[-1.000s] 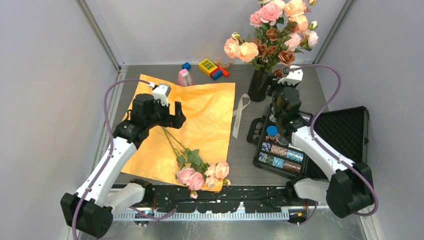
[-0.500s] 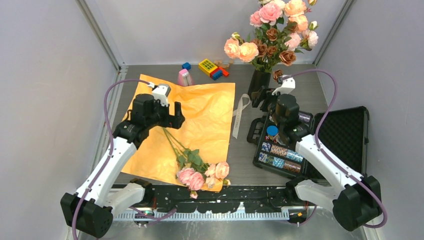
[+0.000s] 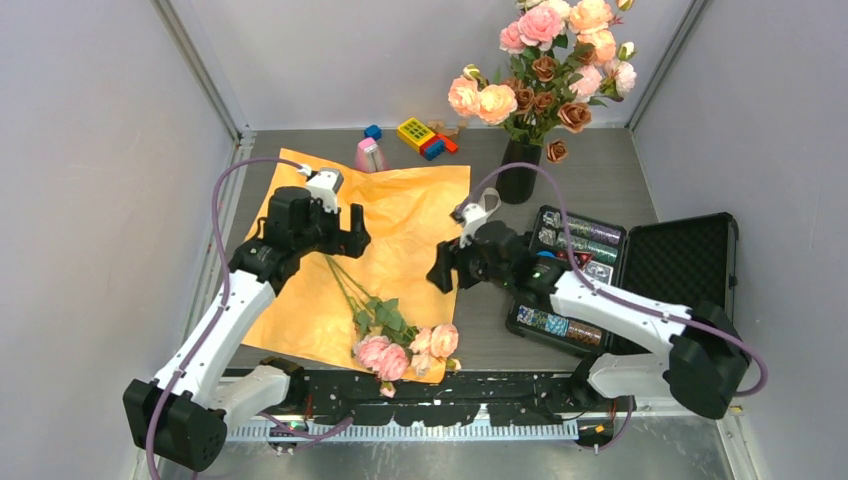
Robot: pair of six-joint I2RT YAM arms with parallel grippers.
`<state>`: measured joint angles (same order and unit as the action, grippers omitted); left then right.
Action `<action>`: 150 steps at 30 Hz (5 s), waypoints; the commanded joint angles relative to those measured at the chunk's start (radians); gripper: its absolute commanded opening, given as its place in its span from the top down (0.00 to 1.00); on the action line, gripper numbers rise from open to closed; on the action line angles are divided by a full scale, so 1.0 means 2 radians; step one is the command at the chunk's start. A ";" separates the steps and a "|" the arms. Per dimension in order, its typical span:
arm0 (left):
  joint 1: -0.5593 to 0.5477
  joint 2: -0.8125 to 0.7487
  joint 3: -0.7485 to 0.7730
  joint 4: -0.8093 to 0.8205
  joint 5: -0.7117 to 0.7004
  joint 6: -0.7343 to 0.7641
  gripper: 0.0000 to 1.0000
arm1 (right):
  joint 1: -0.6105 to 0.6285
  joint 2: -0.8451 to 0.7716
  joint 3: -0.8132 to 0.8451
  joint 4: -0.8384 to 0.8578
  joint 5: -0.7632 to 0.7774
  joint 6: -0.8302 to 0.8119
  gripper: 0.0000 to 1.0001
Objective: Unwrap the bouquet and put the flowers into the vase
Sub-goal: Pick up the fake flower from the wrapping paper.
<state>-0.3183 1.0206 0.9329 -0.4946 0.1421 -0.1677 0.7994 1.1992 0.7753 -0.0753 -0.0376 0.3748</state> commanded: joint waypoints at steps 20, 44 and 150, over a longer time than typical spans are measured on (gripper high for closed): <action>0.003 -0.003 0.022 -0.004 0.011 0.005 0.00 | 0.141 0.250 0.101 0.095 -0.018 0.089 0.51; 0.003 0.002 0.022 -0.004 0.008 0.006 0.00 | 0.166 0.309 0.124 0.067 0.107 0.055 0.66; -0.372 -0.075 -0.197 0.173 -0.144 0.702 0.85 | 0.023 0.044 0.096 -0.104 -0.334 -0.030 1.00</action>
<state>-1.0561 0.9176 0.5568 -0.2134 -0.1318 1.2125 0.8486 1.2854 0.9684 -0.3336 -0.6804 0.2958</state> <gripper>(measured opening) 0.190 0.023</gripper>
